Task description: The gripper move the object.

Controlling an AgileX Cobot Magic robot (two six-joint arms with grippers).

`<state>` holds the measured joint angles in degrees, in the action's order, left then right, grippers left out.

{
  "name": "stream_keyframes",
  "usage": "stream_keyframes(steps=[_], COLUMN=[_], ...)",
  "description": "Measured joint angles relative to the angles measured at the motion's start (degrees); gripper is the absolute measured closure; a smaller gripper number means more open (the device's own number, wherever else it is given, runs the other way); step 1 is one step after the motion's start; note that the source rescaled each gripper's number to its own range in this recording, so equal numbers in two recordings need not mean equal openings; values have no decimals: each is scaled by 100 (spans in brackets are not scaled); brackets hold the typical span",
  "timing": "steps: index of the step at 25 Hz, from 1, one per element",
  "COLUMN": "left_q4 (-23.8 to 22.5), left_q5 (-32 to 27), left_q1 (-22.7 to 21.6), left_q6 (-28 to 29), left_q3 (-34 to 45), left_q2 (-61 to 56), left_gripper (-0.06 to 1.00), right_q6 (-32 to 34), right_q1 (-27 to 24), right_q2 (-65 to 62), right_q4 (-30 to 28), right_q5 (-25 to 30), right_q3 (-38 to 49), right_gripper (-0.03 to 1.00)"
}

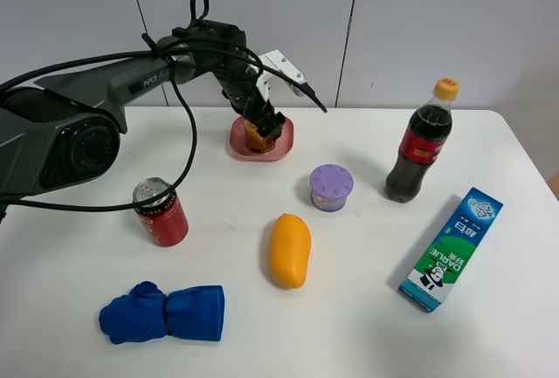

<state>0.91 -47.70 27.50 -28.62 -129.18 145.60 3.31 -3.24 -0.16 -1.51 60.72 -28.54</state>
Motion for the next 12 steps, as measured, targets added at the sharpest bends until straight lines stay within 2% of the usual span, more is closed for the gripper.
stream_keyframes(steps=[5, 12], left_q4=[-24, -213], left_q5=[-487, -1064], left_q1=[0, -17], left_q6=[265, 384], left_q3=[0, 0], left_q2=[-407, -1717], left_gripper=[8, 8], right_q6=[0, 0], right_q1=[0, 0], right_q2=[0, 0], right_q4=[0, 0], right_q5=[0, 0], right_q3=[0, 0], right_gripper=[-3, -3])
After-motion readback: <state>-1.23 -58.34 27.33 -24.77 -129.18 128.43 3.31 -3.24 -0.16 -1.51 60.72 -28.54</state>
